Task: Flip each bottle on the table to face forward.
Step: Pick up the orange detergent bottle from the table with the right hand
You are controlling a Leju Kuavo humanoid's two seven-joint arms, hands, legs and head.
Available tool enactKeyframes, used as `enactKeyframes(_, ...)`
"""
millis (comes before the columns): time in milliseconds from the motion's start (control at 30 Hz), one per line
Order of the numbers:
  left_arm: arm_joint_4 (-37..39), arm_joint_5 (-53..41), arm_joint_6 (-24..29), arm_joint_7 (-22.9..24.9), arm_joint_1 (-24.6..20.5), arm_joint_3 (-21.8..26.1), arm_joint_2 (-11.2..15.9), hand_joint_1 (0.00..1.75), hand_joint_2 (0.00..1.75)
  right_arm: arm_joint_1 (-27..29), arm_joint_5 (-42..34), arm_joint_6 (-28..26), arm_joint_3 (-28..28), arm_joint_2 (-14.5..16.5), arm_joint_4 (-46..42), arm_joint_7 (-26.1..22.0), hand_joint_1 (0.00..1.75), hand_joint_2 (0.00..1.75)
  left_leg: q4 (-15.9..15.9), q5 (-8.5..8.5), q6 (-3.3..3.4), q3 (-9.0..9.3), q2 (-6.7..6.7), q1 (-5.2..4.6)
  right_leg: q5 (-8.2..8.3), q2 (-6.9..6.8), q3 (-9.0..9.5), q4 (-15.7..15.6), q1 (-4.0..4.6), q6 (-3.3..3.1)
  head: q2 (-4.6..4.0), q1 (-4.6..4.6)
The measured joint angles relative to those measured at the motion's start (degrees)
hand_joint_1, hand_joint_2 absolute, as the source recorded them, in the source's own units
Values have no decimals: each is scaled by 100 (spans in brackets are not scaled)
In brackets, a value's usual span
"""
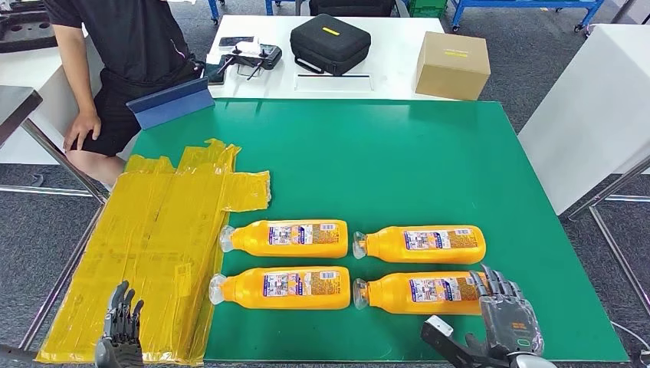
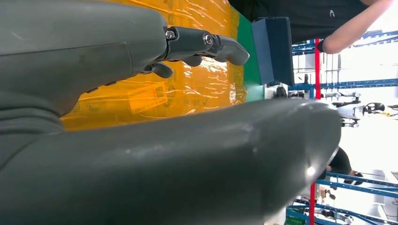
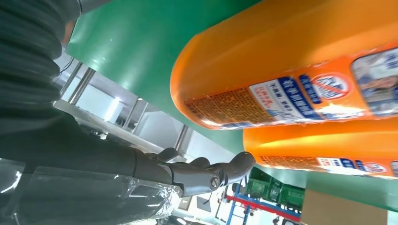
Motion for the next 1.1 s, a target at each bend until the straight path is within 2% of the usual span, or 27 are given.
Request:
enactKeyframes(733,-31,101,18,152,17,29,-17,0,0,-386,39,-155,-107,-47,436,1,0,175,0,1,1,-1,0,0,0,0,5,0,0,0,0,0)
enactKeyframes(1100,-63,104,17,195,27,24,-31,0,0,-554,7,-319,275,-340,975,53,0,175,0,1,1,-2,-1,0,0,0,5,0,1,0,0,-1)
